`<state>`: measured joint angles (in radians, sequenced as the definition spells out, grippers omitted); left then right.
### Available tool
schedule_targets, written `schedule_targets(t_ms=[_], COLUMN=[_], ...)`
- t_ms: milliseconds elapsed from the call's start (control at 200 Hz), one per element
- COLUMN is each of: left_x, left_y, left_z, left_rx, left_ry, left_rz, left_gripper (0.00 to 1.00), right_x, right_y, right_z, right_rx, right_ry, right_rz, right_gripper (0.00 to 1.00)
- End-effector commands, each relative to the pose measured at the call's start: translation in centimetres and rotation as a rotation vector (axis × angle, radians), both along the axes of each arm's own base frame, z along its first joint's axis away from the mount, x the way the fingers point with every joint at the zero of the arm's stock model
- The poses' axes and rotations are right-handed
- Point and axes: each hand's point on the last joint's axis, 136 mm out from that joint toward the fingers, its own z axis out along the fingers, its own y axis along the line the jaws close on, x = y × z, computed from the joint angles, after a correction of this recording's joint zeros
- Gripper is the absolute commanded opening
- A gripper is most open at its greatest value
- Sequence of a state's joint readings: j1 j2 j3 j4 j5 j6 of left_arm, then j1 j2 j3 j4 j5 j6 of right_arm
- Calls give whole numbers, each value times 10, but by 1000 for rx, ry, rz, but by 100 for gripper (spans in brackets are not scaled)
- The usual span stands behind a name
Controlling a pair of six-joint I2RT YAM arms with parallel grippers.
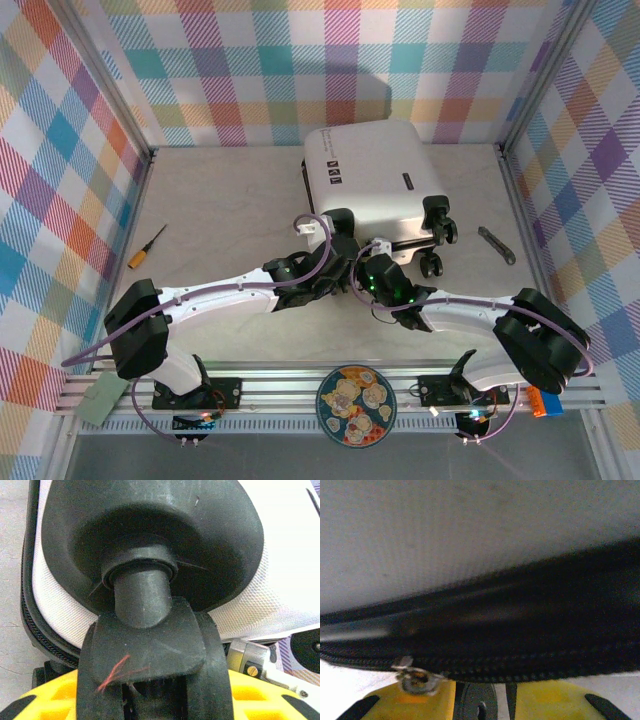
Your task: Pack the luggage
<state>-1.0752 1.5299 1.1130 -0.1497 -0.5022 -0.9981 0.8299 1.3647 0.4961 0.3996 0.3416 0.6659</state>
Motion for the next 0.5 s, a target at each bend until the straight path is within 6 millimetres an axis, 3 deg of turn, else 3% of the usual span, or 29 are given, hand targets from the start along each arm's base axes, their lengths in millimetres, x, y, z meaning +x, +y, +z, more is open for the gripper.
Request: schedule_targets(t_ms=[0, 155, 265, 495], left_x=[-14, -12, -13, -13], left_y=[-36, -33, -35, -35], left_z=[34, 35, 35, 37], left_rx=[-103, -62, -59, -56], left_ry=[-49, -47, -44, -48], left_rz=[-140, -162, -176, -186], left_gripper=[12, 20, 19, 14], right_x=[17, 18, 22, 36], right_y=[33, 24, 22, -2], right_z=[78, 79, 75, 57], right_rx=[207, 206, 190, 189], right_ry=[-174, -192, -175, -143], right_rz=[58, 25, 4, -82], right_gripper=[32, 33, 31, 10])
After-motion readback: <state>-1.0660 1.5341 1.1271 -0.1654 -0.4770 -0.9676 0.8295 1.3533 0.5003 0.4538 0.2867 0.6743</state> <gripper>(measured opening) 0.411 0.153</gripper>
